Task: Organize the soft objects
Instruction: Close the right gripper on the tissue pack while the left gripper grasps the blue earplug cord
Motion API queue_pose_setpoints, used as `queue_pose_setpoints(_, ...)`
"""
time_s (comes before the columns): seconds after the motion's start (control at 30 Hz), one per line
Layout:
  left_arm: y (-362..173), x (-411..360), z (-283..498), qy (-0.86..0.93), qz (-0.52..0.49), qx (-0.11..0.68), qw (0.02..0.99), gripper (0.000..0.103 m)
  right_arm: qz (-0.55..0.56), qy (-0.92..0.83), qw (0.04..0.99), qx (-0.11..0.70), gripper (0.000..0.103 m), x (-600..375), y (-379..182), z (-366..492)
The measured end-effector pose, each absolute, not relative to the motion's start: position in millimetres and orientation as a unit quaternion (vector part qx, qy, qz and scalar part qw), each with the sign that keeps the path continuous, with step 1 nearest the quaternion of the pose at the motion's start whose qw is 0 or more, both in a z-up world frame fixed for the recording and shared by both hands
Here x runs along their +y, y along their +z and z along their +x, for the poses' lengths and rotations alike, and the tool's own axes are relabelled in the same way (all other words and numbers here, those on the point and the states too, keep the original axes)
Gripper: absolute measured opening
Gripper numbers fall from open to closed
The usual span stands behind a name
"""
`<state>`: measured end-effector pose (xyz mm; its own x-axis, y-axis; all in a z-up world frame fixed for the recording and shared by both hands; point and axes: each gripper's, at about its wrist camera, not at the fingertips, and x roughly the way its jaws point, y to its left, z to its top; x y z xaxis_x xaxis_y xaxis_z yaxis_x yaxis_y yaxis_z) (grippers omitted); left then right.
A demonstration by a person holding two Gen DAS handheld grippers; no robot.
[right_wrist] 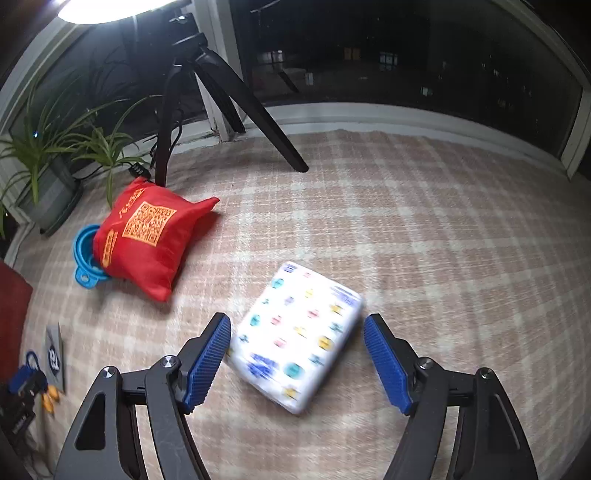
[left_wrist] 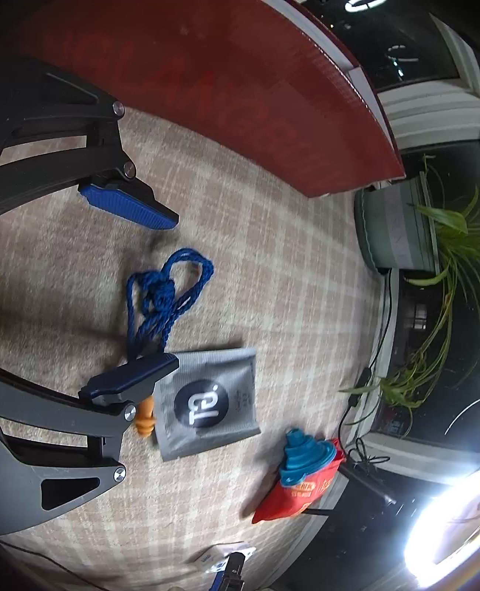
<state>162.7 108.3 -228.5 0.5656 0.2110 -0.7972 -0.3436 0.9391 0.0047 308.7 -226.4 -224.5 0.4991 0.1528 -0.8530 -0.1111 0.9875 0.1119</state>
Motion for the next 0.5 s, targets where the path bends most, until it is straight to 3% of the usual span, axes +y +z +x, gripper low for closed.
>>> queue_pose_setpoints(0.5,-225,130,149,0.162,-0.121,0.429,0.88,0.069,-0.042,0.096,0.841,0.53,0.071,-233,-244,319)
